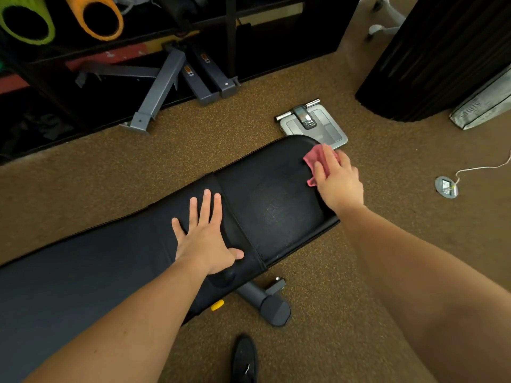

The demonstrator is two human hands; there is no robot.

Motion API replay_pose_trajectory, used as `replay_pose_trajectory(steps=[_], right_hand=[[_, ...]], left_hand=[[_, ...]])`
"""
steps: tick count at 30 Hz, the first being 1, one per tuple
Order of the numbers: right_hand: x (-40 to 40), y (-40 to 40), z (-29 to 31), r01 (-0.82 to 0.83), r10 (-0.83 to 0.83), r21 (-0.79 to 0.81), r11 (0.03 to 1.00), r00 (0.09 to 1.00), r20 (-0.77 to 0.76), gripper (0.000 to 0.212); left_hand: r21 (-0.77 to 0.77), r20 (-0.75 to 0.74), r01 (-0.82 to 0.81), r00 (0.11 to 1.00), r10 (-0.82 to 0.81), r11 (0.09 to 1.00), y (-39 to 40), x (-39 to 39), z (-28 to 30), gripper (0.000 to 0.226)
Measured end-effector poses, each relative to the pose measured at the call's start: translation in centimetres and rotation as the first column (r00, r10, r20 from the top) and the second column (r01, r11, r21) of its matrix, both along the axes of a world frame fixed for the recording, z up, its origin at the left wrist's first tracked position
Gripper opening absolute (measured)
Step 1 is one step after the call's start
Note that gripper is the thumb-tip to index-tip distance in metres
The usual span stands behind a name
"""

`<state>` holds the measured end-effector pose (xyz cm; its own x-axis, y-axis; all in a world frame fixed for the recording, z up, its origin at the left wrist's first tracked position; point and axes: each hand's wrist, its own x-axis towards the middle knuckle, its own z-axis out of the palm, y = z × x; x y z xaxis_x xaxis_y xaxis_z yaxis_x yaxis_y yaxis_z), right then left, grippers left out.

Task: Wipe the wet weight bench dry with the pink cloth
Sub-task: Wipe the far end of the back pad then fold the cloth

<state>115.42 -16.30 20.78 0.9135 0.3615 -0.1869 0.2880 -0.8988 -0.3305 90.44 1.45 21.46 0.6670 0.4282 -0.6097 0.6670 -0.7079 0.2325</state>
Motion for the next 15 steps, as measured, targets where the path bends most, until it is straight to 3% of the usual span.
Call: replay_pose_trajectory(steps=[3, 6, 11, 13, 15], right_hand=[[0.8, -1.3, 0.7, 0.153, -0.141, 0.084, 0.985, 0.981, -0.133, 0.05], [0.5, -2.5, 1.5, 0.128, -0.125, 0.099, 0.987, 0.991, -0.041, 0.04], [-6.1, -1.8, 2.8, -0.139, 0.066, 0.297, 0.945, 0.968, 0.243, 0.027], [-11.0, -0.6, 2.1, -0.32, 0.236, 0.283, 0.904, 0.926, 0.295, 0.027], [-15.9, 0.2, 0.1, -0.455, 0.414, 0.16, 0.876, 0.879, 0.235, 0.036]], left_hand=[[0.004, -0.002, 0.0, 1.0, 0.0, 1.0, 0.0, 0.0, 0.0, 0.135], [0.0, 0.003, -0.003, 1.0, 0.003, 1.0, 0.0, 0.0, 0.0, 0.135], [0.011, 0.001, -0.004, 1.0, 0.004, 1.0, -0.1, 0.0, 0.2, 0.135], [0.014, 0.015, -0.003, 1.0, 0.003, 1.0, -0.1, -0.1, 0.2, 0.135], [0.02, 0.035, -0.003, 0.999, 0.002, 1.0, 0.0, -0.1, 0.2, 0.135]])
